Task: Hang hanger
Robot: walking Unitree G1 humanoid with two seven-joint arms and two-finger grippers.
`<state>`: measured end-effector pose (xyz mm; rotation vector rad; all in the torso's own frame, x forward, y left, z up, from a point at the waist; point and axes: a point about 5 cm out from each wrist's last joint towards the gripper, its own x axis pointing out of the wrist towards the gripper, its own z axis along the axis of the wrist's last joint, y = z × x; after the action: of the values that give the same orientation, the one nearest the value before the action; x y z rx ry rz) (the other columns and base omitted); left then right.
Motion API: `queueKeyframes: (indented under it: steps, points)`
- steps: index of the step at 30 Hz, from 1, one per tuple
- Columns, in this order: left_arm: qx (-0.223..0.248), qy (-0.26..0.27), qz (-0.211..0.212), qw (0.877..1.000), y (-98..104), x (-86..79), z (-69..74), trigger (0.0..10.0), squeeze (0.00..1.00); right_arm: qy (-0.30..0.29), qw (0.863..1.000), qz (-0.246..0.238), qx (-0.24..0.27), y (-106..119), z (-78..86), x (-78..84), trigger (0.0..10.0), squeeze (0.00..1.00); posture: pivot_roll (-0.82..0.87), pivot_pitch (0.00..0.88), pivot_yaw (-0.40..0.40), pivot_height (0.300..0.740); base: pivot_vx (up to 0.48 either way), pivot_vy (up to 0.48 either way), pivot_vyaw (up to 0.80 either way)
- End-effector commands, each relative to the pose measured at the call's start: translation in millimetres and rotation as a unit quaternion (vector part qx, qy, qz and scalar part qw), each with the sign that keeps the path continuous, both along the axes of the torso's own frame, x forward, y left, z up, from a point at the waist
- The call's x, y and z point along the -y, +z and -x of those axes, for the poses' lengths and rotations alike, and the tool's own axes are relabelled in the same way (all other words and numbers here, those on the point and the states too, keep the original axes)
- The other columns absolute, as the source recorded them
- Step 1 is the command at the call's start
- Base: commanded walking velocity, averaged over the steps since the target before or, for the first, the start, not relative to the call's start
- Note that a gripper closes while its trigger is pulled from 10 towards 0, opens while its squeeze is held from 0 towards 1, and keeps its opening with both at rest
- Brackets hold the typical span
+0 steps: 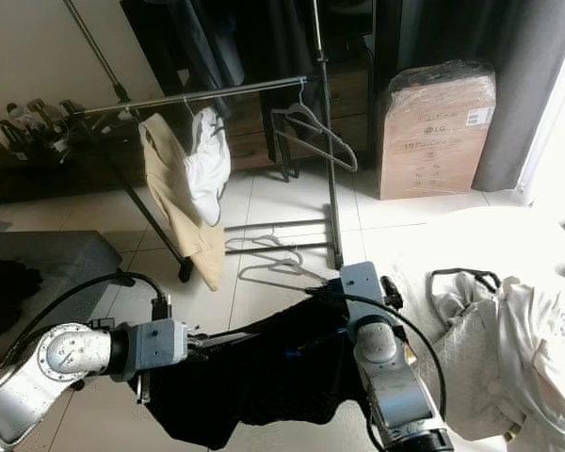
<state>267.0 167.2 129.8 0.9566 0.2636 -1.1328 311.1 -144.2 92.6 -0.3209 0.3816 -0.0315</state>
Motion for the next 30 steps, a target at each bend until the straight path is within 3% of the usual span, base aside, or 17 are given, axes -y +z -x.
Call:
queueKeyframes:
  steps: [1, 3, 6, 7, 10, 14, 18, 26, 27, 29, 30]
  points:
    - [-0.050, 0.084, -0.122, 0.988, -17.3, -62.6, 2.2, 0.8, 0.00, -0.079, 0.996, 0.036, 0.032, 14.4, -2.8, 43.5, 10.0, 0.00, -0.17, 0.116, 0.151, 0.740, 0.000, 0.000, 0.00]
    - [-0.036, 0.113, -0.090, 0.989, -8.0, -66.3, -5.6, 0.4, 0.00, -0.071, 0.997, 0.044, 0.000, 0.9, 1.9, 46.2, 10.0, 0.00, -0.17, 0.119, 0.149, 0.740, 0.000, 0.000, 0.00]
    - [-0.047, 0.113, -0.074, 0.990, -1.8, -67.2, -4.8, 0.4, 0.00, -0.067, 0.996, 0.050, -0.024, -9.6, 6.1, 49.7, 10.0, 0.00, -0.17, 0.120, 0.149, 0.740, 0.000, 0.000, 0.00]
    - [-0.050, 0.110, -0.076, 0.990, -0.4, -68.1, -4.2, 1.3, 0.00, -0.064, 0.996, 0.052, -0.035, -13.6, 8.0, 51.0, 10.0, 0.00, -0.16, 0.122, 0.150, 0.740, 0.000, 0.000, 0.00]
    - [-0.058, 0.108, -0.090, 0.988, 2.1, -72.6, -2.8, 1.4, 0.00, -0.051, 0.994, 0.064, -0.066, -23.6, 13.5, 54.2, 10.0, 0.00, -0.16, 0.123, 0.150, 0.740, 0.000, 0.000, 0.00]
    - [-0.060, 0.100, -0.131, 0.985, 5.8, -83.4, -1.3, 1.5, 0.00, 0.009, 0.987, 0.080, -0.137, -43.3, 29.7, 56.0, 10.0, 0.00, -0.16, 0.129, 0.151, 0.740, 0.000, 0.000, 0.00]
    - [-0.064, 0.095, -0.149, 0.982, 6.1, -86.0, -0.7, 1.4, 0.00, 0.007, 0.986, 0.078, -0.145, -45.2, 33.8, 60.3, 10.0, 0.00, -0.17, 0.130, 0.151, 0.740, 0.000, 0.000, 0.00]
    - [-0.089, 0.085, -0.147, 0.981, 5.6, -85.9, 4.8, 1.1, 0.00, 0.034, 0.984, 0.088, -0.154, -40.4, 39.8, 73.3, 10.0, 0.00, -0.16, 0.127, 0.153, 0.740, 0.000, 0.000, 0.00]
    - [-0.094, 0.083, -0.142, 0.982, 6.0, -85.1, 5.6, 1.1, 0.00, 0.028, 0.988, 0.063, -0.138, -36.1, 37.9, 74.0, 10.0, 0.00, -0.16, 0.127, 0.154, 0.740, 0.000, 0.000, 0.00]
    - [-0.105, 0.071, -0.137, 0.982, 5.8, -80.9, 8.8, 1.6, 0.00, 0.041, 0.996, -0.038, -0.072, -17.3, 30.1, 63.3, 10.0, 0.00, -0.16, 0.128, 0.154, 0.740, 0.000, 0.000, 0.00]
    - [-0.107, 0.068, -0.134, 0.983, 5.2, -78.6, 9.5, 3.2, 0.00, 0.053, 0.994, -0.081, -0.048, -8.2, 28.1, 57.2, 10.0, 0.00, -0.16, 0.126, 0.155, 0.740, 0.000, 0.000, 0.00]
